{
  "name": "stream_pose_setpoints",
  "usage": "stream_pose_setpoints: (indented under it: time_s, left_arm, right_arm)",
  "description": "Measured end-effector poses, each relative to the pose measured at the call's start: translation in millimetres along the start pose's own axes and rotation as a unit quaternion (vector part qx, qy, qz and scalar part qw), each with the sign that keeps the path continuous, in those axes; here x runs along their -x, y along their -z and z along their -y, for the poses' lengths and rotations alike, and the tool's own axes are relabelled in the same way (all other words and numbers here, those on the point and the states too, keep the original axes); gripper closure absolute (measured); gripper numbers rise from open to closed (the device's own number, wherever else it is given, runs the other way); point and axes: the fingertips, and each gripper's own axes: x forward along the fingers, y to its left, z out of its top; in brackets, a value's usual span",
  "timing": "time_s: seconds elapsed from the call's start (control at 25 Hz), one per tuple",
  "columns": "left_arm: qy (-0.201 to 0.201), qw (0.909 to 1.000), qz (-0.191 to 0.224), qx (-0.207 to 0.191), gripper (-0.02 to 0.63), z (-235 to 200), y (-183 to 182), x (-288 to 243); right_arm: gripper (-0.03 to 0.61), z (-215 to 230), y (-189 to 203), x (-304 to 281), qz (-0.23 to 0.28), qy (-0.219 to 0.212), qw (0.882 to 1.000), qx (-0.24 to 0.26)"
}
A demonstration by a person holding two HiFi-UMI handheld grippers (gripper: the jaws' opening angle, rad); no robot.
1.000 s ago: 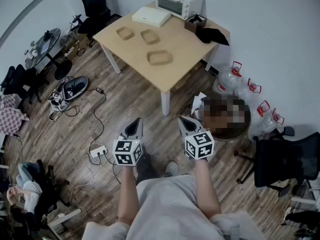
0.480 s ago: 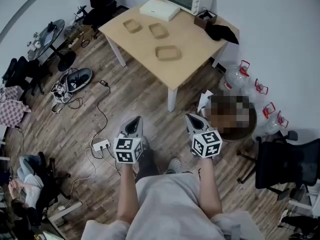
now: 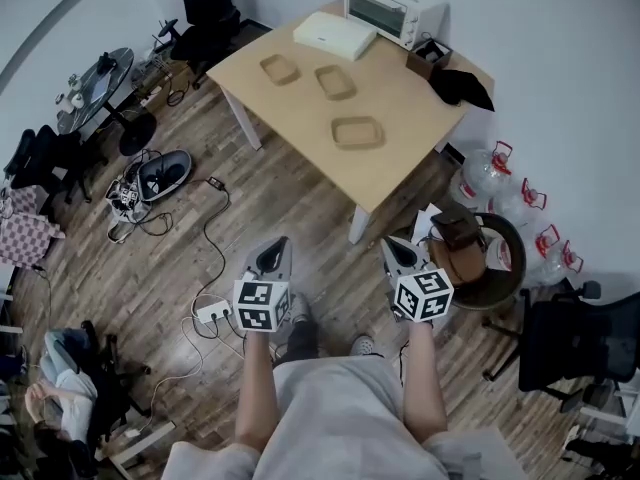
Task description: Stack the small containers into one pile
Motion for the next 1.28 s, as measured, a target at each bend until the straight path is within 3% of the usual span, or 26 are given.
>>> stream_pose_setpoints:
  time_s: [0.32, 0.4, 0.44, 0.68, 0.88, 1.08, 1.28]
  left_arm:
    - [0.034, 0.999, 0.02, 0.02, 0.591, -68.1, -34.6, -45.9]
    - [0.044, 0.9987, 0.016, 0.021, 0.504, -83.1, -38.8, -55.8]
    - [0.05, 0.9985, 0.012, 0.019, 0.497, -89.8, -39.6, -60.8]
    - [0.085, 0.9962, -0.005, -0.014, 0.497, -133.0, -48.2, -77.7]
    - [0.097, 0.9952, 0.0, -0.002, 0.497, -164.5, -50.8, -81.5]
    - [0.118, 0.9929, -0.007, 0.011, 0.497, -168.0, -43.9, -95.9]
    - [0.137, 0.9903, -0.008, 0.019, 0.499, -163.6, -48.0, -118.4]
  right_arm:
    - [0.532, -3.1, -32.9, -66.7, 0.012, 0.035, 0.999, -0.002]
    - [0.525, -3.5, -38.5, -80.1, 0.014, 0.046, 0.999, -0.009]
    - [0.522, -3.0, -40.3, -86.8, 0.013, 0.051, 0.999, -0.01]
    - [0.494, 3.4, -50.4, -125.8, 0.021, 0.088, 0.995, -0.032]
    - [0.472, 0.1, -47.7, -151.1, 0.015, 0.106, 0.993, -0.045]
    - [0.465, 3.7, -41.3, -166.8, -0.018, 0.105, 0.994, -0.008]
    - [0.462, 35.8, -42.7, -183.2, -0.069, 0.109, 0.991, 0.046]
